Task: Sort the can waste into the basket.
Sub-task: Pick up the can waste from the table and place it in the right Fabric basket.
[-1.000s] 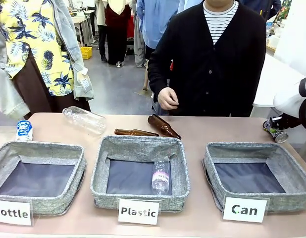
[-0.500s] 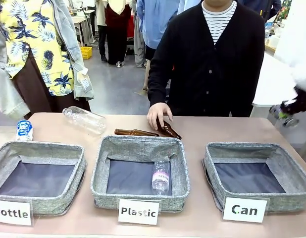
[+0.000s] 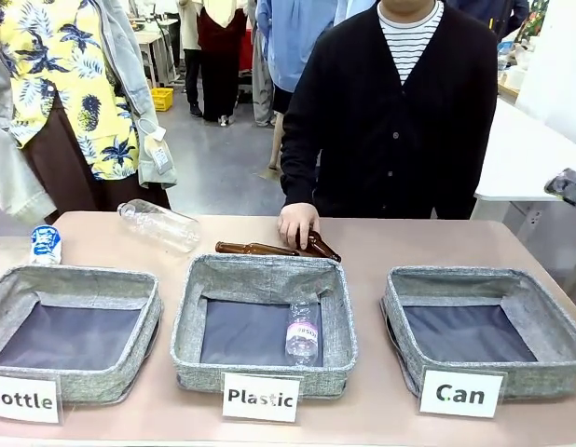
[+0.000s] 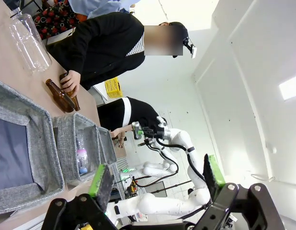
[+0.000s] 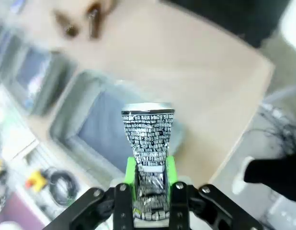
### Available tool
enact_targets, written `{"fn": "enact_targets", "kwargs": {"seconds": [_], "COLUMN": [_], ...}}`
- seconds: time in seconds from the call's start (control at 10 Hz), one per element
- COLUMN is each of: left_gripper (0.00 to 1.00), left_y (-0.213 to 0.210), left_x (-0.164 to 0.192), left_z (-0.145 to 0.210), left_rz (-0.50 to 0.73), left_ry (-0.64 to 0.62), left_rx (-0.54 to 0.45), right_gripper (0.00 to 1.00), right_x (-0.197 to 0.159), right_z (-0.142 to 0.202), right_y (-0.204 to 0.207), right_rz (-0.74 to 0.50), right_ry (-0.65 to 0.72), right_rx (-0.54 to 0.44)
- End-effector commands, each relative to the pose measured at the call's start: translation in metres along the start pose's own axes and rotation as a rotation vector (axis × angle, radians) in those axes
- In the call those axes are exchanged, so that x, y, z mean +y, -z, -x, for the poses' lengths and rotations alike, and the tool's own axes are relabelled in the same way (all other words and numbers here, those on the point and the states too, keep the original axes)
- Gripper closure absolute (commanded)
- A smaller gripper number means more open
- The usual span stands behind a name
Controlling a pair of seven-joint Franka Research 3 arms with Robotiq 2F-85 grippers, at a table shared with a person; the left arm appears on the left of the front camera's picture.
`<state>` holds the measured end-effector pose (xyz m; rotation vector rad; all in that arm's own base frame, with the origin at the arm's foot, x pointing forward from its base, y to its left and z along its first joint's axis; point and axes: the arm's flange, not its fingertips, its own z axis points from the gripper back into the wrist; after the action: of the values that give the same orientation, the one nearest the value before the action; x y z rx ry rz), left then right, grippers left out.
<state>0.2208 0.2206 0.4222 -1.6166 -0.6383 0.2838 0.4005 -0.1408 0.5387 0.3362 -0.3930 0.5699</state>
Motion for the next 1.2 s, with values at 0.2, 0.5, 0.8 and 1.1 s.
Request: {"fn": "enact_targets", "kwargs": {"seconds": [0.2,0.5,0.8,1.1], "left_gripper": [0.0,0.0,0.0,0.0], "left_y": [-0.001,-0.001,-0.001,-0.055], "left_x": [-0.001,-0.001,-0.001,-0.109], "left_z": [0.002,0.002,0.002,-0.026], "left_rz": [0.004,0.004,0.004,0.311], "left_ry": [0.022,0.022,0.022,0.031], "left_rx": [0.012,0.012,0.012,-0.166], "right_gripper": [1.0,1.0,1.0,0.07], "right_x": [0.031,0.048,0.049,0.049], "right_z": [0.03,0.029,0.021,0.012], "right_y": [0.021,0.047,0.057,0.071], "right_rz": [-0.344,-0.433,-0.461,-0.469], "right_ry": [-0.561,-0.767,-0.735,-0.679], "right_rx": [0.184,0.205,0.158,0.115]}}
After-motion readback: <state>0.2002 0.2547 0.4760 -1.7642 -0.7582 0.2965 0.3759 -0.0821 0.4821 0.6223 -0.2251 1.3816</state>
